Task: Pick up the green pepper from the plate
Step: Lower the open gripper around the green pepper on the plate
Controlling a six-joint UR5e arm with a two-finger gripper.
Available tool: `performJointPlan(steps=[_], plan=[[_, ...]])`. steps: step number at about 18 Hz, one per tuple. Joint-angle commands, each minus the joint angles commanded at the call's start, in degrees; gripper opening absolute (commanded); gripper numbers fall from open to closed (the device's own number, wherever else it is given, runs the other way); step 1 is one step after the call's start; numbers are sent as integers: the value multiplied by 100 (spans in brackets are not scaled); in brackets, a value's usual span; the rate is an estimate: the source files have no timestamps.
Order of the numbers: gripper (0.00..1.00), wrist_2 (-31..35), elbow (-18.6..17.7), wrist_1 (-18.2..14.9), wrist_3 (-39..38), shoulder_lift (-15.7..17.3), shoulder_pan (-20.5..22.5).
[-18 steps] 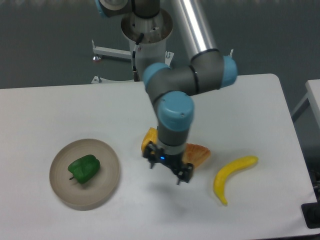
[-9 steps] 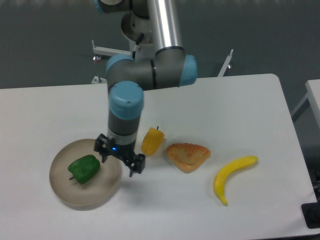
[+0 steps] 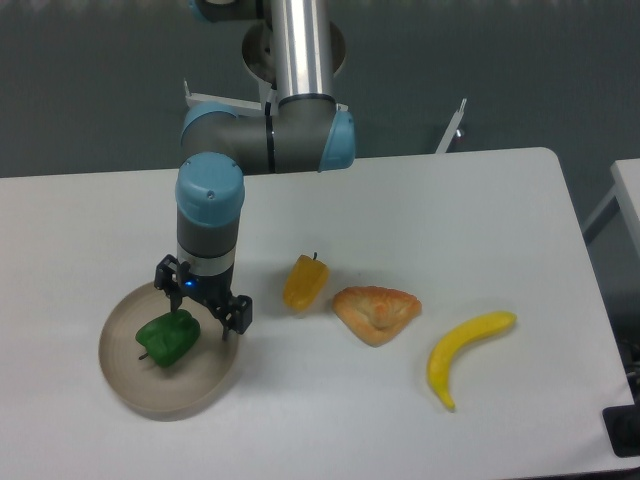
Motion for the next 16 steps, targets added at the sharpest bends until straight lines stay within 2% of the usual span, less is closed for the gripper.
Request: performJointPlan(steps=[16], plan=[[100,18,-26,18,28,-167,-228]])
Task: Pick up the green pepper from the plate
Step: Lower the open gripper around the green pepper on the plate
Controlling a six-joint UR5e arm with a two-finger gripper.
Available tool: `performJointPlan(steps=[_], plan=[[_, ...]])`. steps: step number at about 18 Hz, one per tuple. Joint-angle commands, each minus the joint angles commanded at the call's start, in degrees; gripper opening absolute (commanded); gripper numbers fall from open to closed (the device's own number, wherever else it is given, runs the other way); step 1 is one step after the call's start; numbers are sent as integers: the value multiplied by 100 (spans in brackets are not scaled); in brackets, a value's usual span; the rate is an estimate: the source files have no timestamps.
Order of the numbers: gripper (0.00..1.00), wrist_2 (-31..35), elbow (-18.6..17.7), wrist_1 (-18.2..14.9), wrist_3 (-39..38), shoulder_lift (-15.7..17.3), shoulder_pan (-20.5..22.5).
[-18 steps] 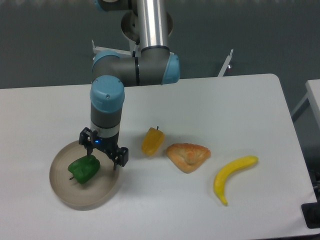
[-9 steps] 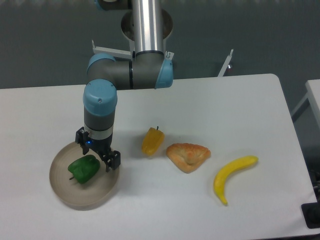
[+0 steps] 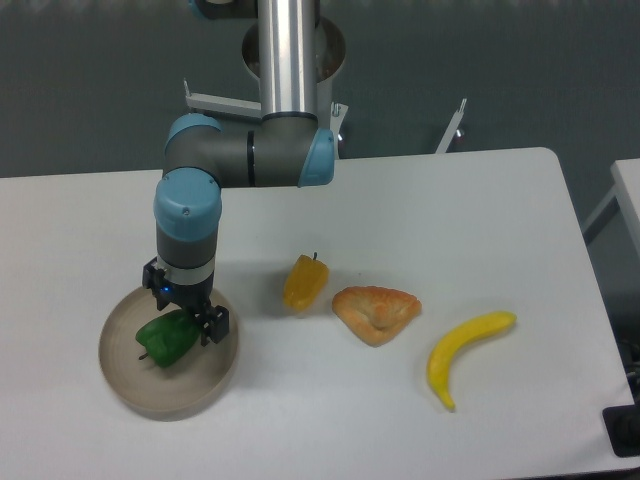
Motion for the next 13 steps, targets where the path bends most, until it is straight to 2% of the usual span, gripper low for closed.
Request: performJointPlan(steps=[13], plan=[[100,17,-35,9,-123,-105,-105]])
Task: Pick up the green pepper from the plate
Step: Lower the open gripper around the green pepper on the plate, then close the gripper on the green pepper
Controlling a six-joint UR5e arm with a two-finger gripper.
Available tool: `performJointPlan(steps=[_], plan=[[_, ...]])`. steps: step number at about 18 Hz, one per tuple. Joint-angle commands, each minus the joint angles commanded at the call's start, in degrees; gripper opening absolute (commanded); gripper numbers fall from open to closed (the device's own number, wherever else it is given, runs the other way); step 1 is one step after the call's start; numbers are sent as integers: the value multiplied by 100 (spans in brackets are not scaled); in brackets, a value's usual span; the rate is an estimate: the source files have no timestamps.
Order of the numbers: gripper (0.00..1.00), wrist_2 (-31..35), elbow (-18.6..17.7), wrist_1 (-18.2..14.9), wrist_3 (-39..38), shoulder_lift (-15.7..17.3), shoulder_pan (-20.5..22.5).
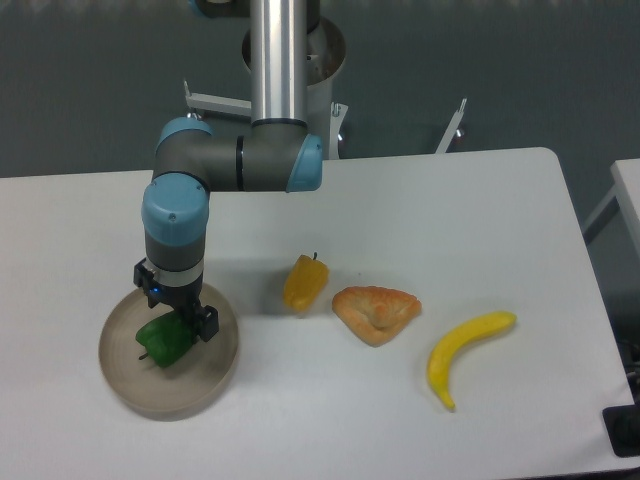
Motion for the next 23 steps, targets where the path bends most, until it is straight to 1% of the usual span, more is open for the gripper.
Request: performJointPlan(steps=[6,7,8,9,11,13,15,16,17,19,22,23], plan=[[100,0,26,79,-193,-79,-9],[95,0,35,79,-193,-70,-9],[76,0,35,70,-202,-70,-9],[65,-9,35,70,-194,-70,-9],[51,0,44,70,-176,-70,-9],[43,-9,61,70,-167,-70,-9],[43,0,70,70,-141,-70,-9],[40,0,88,70,-132,-79,-9],[40,0,114,70,-115,-79,0],[39,9,237,62,-27,-70,44],[39,26,325,26,123,-9,280],[39,131,351,26,123,43,368]])
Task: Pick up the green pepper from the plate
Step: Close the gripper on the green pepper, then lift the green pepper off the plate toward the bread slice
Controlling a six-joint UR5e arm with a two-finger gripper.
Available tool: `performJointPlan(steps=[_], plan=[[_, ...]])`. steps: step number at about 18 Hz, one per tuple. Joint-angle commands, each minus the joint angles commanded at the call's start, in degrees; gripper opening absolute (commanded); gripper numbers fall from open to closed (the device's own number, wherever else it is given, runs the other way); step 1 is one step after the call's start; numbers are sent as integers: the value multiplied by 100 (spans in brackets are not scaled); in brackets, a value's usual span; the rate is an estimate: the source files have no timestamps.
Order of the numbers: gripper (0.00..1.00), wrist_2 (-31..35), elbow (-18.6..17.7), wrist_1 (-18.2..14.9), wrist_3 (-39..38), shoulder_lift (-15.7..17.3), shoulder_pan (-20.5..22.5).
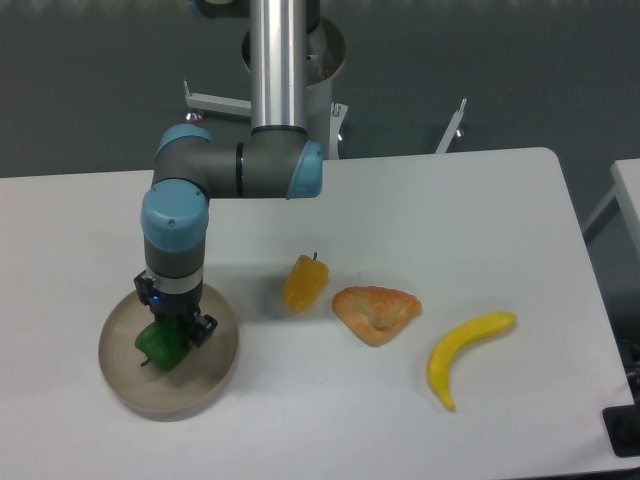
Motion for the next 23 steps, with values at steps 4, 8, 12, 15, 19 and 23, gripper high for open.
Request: performJointPlan(steps=[4,8,12,15,19,23], plan=[[39,528,360,-61,210,27,281],[39,546,475,-79,587,97,668],[39,572,475,-482,1159,334,1054],[40,590,457,-624,1546,378,1301],[40,695,413,-607,1704,378,1503],[40,941,396,-606,1924,422,1627]])
